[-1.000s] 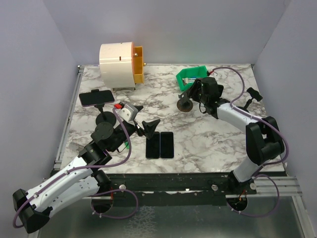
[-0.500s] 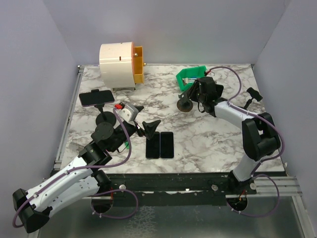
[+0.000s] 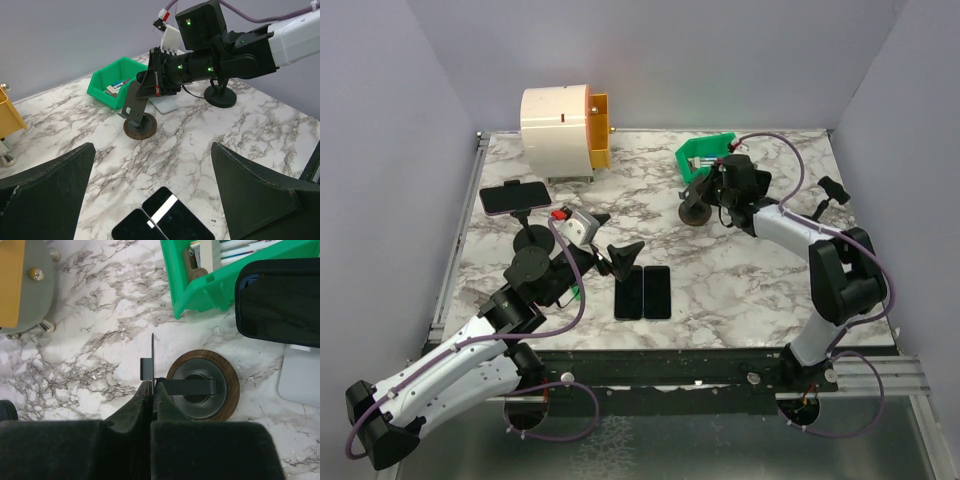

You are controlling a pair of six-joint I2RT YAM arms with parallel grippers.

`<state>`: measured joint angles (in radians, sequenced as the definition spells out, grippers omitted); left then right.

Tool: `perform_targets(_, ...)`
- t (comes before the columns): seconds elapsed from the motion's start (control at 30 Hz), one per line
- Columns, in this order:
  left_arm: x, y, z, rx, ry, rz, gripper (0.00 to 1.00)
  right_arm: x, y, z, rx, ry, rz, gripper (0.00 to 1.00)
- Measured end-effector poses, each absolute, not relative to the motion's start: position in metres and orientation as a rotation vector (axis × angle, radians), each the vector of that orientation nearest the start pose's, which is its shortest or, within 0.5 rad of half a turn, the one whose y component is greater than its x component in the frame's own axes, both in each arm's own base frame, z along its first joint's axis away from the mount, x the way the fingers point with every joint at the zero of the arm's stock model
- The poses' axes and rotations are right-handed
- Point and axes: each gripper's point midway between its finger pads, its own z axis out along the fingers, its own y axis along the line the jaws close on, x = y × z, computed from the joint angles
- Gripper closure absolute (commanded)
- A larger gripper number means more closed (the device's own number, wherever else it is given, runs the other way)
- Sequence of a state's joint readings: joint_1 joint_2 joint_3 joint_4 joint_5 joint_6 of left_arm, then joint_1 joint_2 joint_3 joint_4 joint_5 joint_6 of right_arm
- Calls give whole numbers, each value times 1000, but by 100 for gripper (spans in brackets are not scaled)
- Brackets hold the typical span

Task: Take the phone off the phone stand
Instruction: Pick up the phone stand at the center of the board, then place the phone stand at the center of the board.

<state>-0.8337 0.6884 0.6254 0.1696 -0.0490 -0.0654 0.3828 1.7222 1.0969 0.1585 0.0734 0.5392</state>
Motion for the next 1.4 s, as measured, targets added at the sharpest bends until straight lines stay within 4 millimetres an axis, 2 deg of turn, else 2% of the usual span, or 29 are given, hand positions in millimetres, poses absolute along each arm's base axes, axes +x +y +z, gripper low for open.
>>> perform_targets(0.1,217,-231,311,525,1408,-693,1,455,193,137,203,2069,502,99)
perform_targets(0.2,217,-231,311,526,1407,-694,1,438,186,148,198,2065,501,99)
perform_targets(0.43,214,-232,313,534,1398,-707,1,382,158,214,201,1947,533,99)
perform_targets(0.53,211,-233,314,539,1392,-716,1,364,128,226,254,1907,510,99)
perform_targets(0.6,210,-234,315,545,1390,-723,1,353,96,219,335,1901,464,99)
perform_targets(0.73,207,-237,315,556,1387,-735,1,325,46,179,517,1949,363,99)
perform_targets(0.83,205,-239,315,561,1385,-741,1,305,32,155,615,1986,342,99)
perform_targets(0.9,203,-240,315,564,1382,-746,1,297,25,147,675,1991,337,99)
perform_targets(1.13,197,-241,319,573,1369,-763,1,288,-8,140,838,1919,256,100)
perform_targets(1.4,189,-245,322,587,1353,-788,1,280,-36,134,939,1866,135,99)
